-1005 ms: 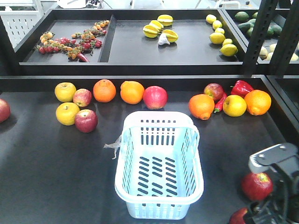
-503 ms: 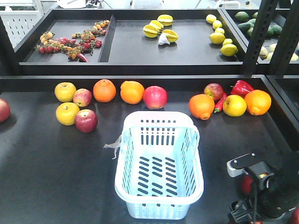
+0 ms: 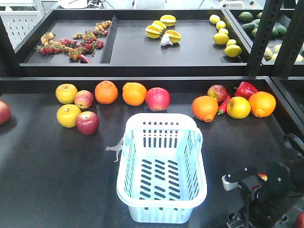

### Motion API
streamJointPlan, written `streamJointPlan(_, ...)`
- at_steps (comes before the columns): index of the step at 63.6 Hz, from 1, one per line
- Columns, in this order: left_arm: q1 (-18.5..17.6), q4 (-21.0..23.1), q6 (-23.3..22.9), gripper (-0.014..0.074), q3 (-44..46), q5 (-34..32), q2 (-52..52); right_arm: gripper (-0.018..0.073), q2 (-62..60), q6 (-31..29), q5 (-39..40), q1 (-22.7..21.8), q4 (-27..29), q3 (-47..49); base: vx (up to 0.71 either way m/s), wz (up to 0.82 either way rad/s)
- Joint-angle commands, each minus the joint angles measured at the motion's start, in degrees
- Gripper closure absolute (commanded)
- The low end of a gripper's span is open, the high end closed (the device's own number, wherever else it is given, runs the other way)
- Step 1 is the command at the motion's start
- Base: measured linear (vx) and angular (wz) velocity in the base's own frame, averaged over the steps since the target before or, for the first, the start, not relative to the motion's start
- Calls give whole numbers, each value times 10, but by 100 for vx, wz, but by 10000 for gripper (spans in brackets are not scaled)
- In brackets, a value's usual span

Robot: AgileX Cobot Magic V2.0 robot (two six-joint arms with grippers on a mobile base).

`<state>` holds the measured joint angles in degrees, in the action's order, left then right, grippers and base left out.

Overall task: Pick three apples into basket with both arms
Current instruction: 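Reach the right gripper down and grasp the red apple nearest the robot, then carry the red apple over the basket and release it inside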

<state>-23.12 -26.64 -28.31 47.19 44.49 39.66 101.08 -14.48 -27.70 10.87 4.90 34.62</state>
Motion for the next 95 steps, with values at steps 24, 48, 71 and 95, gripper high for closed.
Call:
streamJointPlan(24,0,-13,-5,10,13,-30,-1,306,-24,18,-19,0,29,12,0,0)
streamJointPlan(48,0,-13,-5,10,13,-30,-1,305,-235,32,-83,0,50,11,0,0)
streamJointPlan(71,0,-13,-5,10,13,-30,-1,305,-444,-73,-140,1,216,11,0,0)
streamJointPlan(95,0,-13,-5,10,13,-30,-1,293,-413,-389,-114,1,513,11,0,0)
